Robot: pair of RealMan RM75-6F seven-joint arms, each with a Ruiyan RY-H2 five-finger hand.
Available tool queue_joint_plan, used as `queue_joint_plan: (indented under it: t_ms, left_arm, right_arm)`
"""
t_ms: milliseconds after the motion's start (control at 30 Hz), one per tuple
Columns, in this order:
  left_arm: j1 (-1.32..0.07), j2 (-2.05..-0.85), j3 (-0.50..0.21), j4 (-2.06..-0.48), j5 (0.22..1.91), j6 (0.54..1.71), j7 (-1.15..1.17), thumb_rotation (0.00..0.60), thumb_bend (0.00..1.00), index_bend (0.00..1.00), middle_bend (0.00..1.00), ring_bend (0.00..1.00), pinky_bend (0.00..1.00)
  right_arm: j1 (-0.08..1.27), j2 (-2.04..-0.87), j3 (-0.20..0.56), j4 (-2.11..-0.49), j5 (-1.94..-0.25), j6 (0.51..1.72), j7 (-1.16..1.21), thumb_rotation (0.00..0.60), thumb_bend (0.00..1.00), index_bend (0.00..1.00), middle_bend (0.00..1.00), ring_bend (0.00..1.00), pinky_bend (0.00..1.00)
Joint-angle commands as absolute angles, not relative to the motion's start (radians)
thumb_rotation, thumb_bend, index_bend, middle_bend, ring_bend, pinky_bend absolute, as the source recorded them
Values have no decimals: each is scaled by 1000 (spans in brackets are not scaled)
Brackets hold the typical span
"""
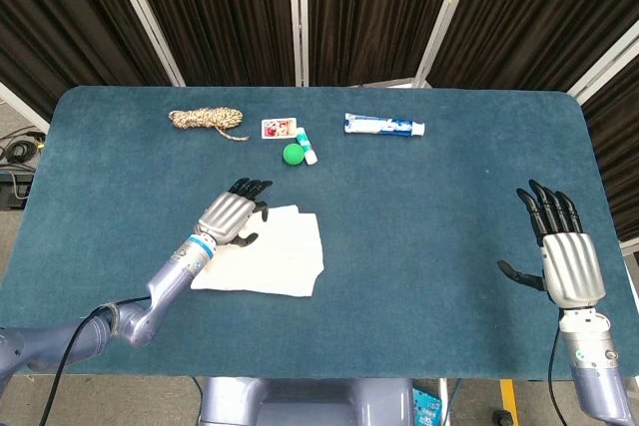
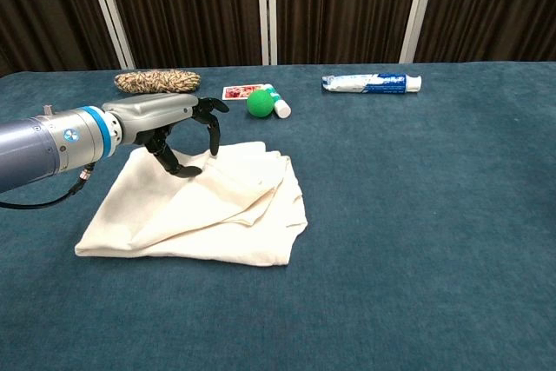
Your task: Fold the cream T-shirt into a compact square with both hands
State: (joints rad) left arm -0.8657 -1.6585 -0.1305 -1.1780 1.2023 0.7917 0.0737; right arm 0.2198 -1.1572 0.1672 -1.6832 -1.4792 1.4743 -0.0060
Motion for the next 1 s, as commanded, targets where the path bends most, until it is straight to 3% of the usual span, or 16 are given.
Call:
queue_joint_plan:
  t_ms: [33, 300, 733, 1000]
  left_arm:
    - [-867, -1665, -136, -1174, 1192, 781, 75, 600, 361, 432, 0, 0, 0]
    - [-870, -1668, -141, -1182, 1181, 763, 79, 600, 366, 493, 0, 0, 0]
    - [-870, -1663, -143, -1207, 1175, 757, 99, 600, 505, 591, 0, 0, 0]
    - [-861, -1644, -139, -1242, 1188, 771, 103, 600, 517, 641, 0, 0, 0]
  right_arm:
    - [220, -1157, 167, -1683, -1480, 1474, -6, 600, 0, 0, 0, 0, 0]
    - [219, -1156, 167, -1685, -1480, 1475, -6, 600, 0, 0, 0, 0, 0]
    - [219, -1155, 167, -1688, -1482, 1477, -5, 600, 0, 0, 0, 0, 0]
    - [217, -1151, 167, -1691, -1484, 1479, 0, 600, 0, 0, 0, 0, 0]
